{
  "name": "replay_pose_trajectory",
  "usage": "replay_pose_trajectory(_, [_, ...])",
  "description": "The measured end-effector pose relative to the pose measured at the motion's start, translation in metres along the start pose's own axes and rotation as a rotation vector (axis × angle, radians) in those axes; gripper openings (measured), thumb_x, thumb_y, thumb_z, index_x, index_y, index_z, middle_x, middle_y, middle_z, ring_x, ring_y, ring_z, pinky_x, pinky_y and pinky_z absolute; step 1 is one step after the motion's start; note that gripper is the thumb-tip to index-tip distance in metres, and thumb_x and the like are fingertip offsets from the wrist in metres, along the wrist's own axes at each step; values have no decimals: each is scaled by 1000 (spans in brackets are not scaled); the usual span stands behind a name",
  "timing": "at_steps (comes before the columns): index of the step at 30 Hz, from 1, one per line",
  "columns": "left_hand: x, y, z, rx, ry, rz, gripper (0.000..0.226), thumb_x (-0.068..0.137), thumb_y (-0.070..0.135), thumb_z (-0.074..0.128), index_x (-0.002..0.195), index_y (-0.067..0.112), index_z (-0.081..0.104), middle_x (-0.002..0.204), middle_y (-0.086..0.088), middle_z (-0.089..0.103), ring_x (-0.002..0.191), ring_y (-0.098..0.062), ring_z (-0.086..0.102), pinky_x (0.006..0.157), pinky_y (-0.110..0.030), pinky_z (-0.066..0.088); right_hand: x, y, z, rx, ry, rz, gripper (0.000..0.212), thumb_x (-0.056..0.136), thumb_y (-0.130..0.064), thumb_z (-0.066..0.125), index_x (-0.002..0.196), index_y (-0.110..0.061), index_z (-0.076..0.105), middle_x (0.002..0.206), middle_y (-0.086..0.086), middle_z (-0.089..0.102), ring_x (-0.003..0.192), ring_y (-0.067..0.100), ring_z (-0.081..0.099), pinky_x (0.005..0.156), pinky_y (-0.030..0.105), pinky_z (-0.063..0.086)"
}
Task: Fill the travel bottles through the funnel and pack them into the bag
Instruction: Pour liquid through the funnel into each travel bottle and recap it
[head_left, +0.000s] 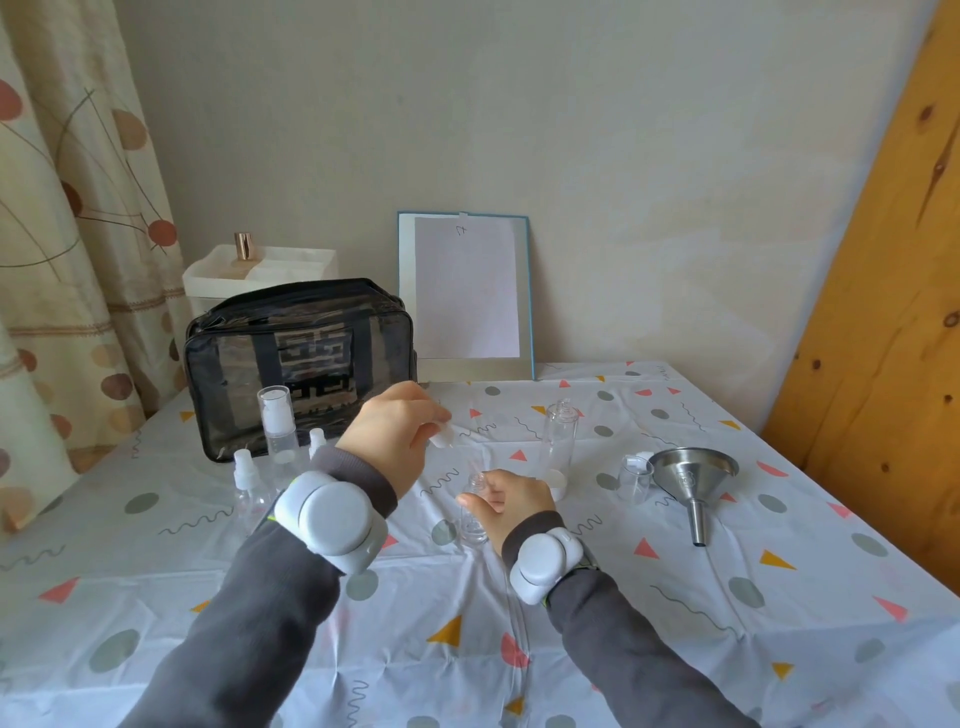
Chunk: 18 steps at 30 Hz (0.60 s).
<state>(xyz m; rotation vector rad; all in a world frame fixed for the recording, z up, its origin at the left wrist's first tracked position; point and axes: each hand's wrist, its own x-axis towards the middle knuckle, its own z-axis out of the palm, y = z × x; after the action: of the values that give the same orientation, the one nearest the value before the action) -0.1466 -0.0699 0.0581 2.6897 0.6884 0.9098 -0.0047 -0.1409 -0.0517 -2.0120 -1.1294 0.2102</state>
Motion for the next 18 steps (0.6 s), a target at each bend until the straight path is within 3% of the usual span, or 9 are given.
replay_pose_trajectory(8, [4,-1,18,35,-113,1,28,93,4,45,114,8,64,119,-10,55,110,-25,53,89,-19,32,0,0,0,-39,12,-6,42,81,-41,65,102,-5,62,97,14,68,88,27,65,84,38,51])
replay_pose_trajectory(18, [10,6,61,25,-257,-74,47,93,10,47,138,18,38,127,-7,52,116,-24,50,98,-29,39,-1,-6,-6,-198,-16,-69,29,88,-33,55,103,-10,64,101,7,69,93,21,64,86,32,49])
